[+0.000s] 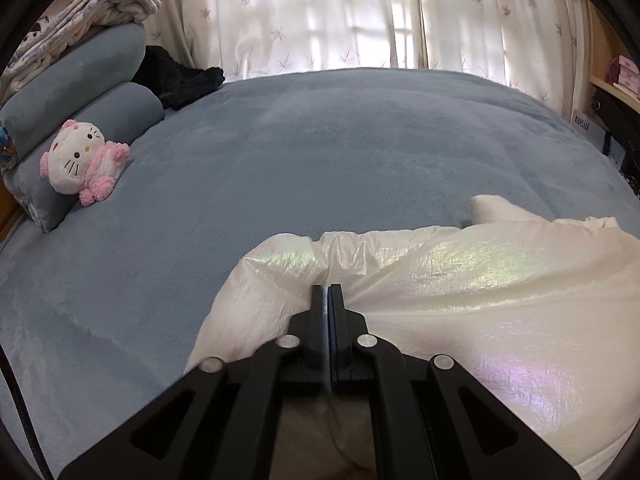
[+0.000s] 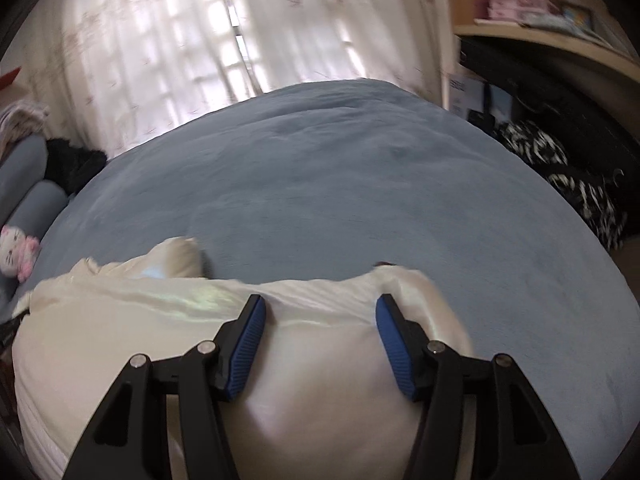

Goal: Fold large clothes
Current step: 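Press and smooth the folded jacket bundle flat with both grippers, then open both grippers and move them back from the jacket bundle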

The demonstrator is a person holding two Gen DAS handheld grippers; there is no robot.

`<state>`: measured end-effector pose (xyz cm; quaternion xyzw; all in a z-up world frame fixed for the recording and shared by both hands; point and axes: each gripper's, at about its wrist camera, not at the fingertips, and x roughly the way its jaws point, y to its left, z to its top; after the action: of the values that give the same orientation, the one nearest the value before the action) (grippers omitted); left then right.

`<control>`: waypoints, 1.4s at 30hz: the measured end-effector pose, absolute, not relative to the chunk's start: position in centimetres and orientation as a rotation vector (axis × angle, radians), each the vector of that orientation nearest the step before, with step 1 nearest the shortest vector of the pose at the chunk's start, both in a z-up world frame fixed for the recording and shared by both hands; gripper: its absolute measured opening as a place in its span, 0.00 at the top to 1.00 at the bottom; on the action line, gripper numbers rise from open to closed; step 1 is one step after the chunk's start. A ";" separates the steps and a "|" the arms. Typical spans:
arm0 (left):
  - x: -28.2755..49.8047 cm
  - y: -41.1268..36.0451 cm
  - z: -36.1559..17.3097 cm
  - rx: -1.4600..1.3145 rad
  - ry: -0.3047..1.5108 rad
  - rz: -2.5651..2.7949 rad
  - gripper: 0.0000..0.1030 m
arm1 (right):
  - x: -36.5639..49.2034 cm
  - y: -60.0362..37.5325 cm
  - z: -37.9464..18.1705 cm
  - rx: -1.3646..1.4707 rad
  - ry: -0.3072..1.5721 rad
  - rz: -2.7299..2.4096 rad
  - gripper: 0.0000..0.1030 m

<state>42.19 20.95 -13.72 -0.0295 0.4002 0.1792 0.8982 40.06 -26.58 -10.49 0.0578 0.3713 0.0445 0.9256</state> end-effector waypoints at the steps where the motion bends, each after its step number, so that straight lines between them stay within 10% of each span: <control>1: 42.2 20.9 -13.5 -0.044 0.839 0.382 0.92 | 39.9 -26.5 -10.2 0.099 0.762 0.077 0.44; 5: 40.8 20.0 -11.7 0.009 0.857 0.400 0.61 | 38.0 -26.0 -8.2 0.034 0.752 0.042 0.44; 13: 34.5 15.5 -6.3 0.017 0.842 0.326 0.34 | 30.8 -22.5 -2.7 0.060 0.719 0.123 0.42; 26: 25.7 6.0 -9.3 -0.074 0.942 0.191 0.33 | 20.9 -13.0 -5.6 0.076 0.841 0.348 0.42; 42: 23.9 10.3 -12.6 -0.145 0.938 0.282 0.24 | 21.1 -23.6 -11.0 0.191 0.924 0.103 0.42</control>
<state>23.88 10.28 -12.61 -0.0697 0.4502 0.1354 0.8799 21.07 -23.60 -10.99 0.0919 0.4448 0.0494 0.8896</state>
